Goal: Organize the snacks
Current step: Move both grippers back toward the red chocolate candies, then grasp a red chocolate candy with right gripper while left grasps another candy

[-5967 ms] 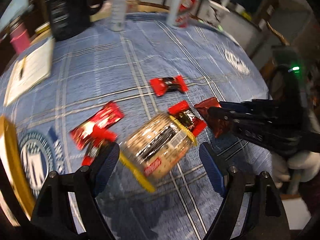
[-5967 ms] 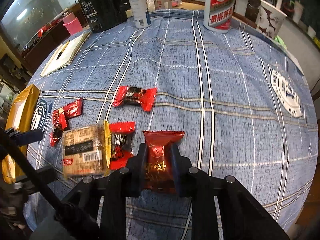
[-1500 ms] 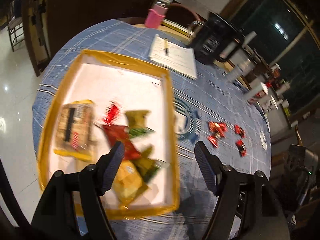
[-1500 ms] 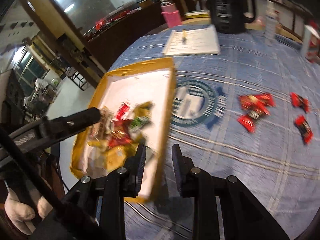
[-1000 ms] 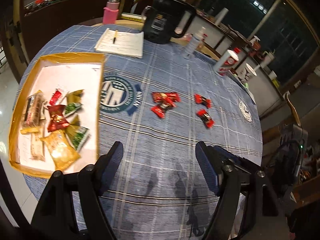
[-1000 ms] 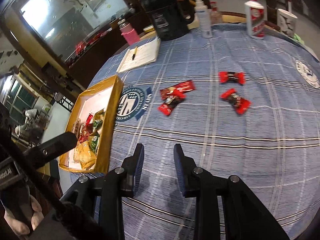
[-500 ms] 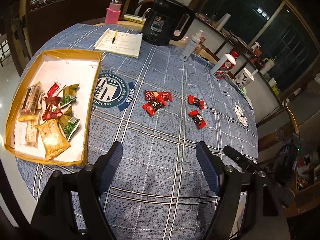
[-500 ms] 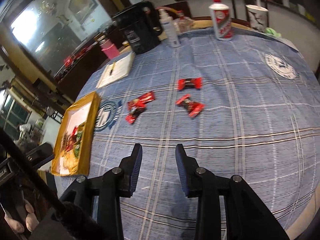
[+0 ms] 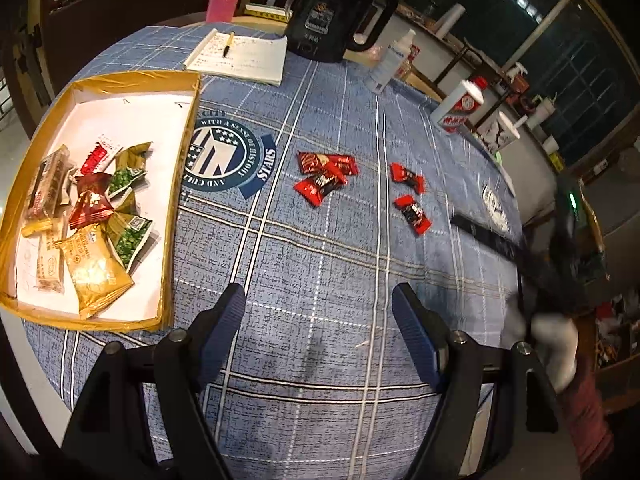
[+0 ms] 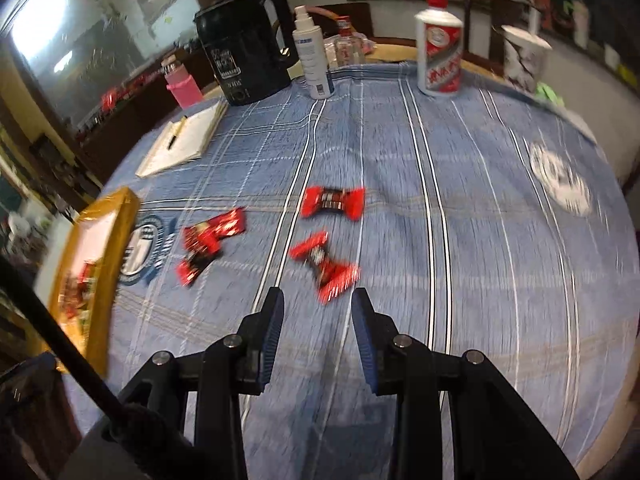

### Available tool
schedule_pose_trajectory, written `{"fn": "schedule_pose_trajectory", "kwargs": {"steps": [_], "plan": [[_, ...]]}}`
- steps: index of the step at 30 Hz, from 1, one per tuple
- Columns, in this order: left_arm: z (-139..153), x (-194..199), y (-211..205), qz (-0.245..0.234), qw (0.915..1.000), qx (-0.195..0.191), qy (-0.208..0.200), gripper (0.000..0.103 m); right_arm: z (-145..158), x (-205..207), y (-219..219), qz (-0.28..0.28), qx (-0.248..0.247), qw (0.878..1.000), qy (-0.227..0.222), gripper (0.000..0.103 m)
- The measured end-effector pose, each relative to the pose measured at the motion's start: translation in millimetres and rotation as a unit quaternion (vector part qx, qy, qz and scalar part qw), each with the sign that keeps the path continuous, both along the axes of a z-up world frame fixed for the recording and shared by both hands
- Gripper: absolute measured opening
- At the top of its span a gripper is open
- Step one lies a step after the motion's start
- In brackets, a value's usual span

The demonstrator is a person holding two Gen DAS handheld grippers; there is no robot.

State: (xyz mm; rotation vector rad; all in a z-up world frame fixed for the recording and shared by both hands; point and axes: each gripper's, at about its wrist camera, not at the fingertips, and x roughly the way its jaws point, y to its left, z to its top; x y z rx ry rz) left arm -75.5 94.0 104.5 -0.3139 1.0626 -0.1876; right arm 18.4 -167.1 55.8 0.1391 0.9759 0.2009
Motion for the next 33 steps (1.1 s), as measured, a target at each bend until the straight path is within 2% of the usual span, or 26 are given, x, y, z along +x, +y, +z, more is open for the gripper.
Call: {"fn": "schedule_pose_trajectory", "kwargs": {"steps": [5, 10, 16, 21, 27, 33], "plan": [[-11.8, 19.4, 1.3, -0.019, 0.9997, 0.012, 0.003, 0.076, -29.0, 36.0, 16.6, 0.025, -0.032, 0.999, 0.031, 0.036], [-23.3, 51.8, -2.6, -0.037, 0.9989, 0.029, 0.001, 0.076, -49.0, 46.3, 26.1, 0.033, -0.058, 0.996, 0.051, 0.036], [-42.3, 94.0, -20.6, -0.077, 0.9961, 0.040, 0.010, 0.076, -54.7, 50.1, 27.5, 0.026, -0.060, 0.996, 0.061, 0.036], [-59.5, 123.3, -33.6, -0.104, 0.9930, 0.053, 0.021, 0.076, -54.1, 52.8, 25.1, 0.012, -0.059, 0.996, 0.060, 0.028], [-72.8, 153.0, -50.2, -0.135, 0.9876, 0.080, 0.013, 0.076, -53.8, 54.9, 25.2, 0.000, -0.060, 0.997, 0.058, 0.023], [-86.6, 174.7, -60.1, -0.135, 0.9840, 0.115, 0.011, 0.076, -53.7, 55.0, 24.4, -0.002, -0.060, 0.996, 0.060, 0.019]]}}
